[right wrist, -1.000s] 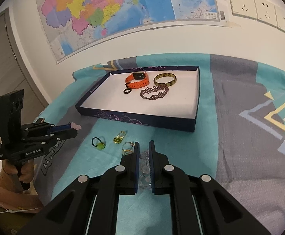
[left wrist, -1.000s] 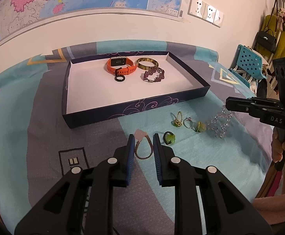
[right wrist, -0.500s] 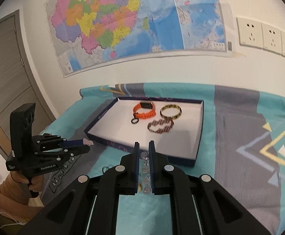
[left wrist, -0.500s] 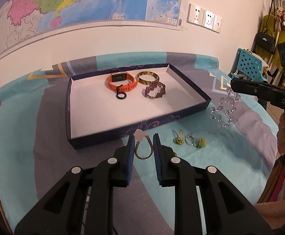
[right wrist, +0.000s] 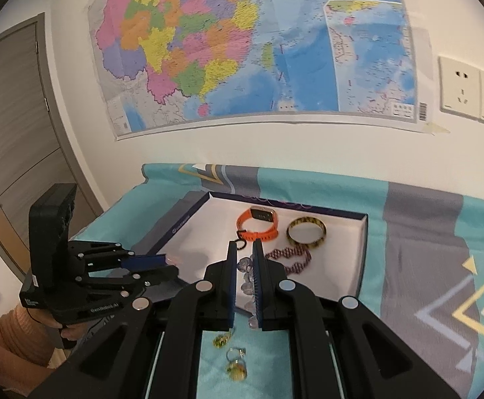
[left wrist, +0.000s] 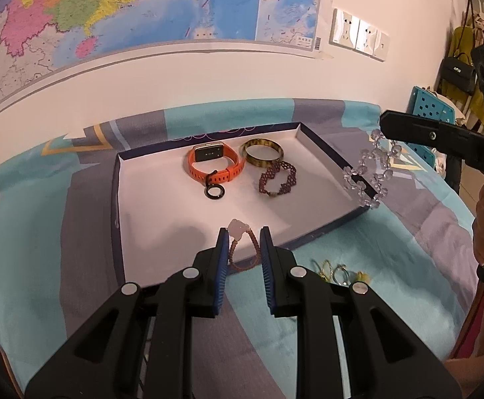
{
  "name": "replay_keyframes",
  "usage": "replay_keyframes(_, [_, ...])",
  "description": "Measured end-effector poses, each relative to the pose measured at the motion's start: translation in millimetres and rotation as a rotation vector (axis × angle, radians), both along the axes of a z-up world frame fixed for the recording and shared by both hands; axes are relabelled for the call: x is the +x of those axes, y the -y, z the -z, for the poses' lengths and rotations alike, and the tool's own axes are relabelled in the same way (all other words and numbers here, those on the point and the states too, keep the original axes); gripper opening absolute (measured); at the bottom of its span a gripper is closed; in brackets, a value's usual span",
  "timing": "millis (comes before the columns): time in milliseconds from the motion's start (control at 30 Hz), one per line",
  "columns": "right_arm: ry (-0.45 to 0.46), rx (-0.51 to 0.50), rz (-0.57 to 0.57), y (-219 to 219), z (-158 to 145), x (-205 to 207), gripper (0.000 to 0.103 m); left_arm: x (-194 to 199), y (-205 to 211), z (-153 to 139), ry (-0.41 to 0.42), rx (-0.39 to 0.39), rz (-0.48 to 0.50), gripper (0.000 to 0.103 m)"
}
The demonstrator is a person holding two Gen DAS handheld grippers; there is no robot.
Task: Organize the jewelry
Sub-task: 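Carry the crystal bracelet with the right gripper while the left gripper carries the pink ring into the box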
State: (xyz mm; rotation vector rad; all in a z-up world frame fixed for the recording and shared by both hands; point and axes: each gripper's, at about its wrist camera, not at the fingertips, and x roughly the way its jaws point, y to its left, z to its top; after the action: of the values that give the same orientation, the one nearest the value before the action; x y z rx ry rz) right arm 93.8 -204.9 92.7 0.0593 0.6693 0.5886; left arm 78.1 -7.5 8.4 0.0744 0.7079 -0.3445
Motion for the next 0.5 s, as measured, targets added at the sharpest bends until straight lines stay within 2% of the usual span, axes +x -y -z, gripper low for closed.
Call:
replay_keyframes(200, [-0.012,-0.003,-0.016,-14.6,5.4,16.7,0.008,16.3,4.9,1.9,-0.004,0.013,-0.005,0.019])
replay_keyframes(500, [-0.077,0.0,-0.027,-30.8,28.5,43.7,0.008,39.7,11.3,12.0,-0.034,0.027,-0.015,0.019])
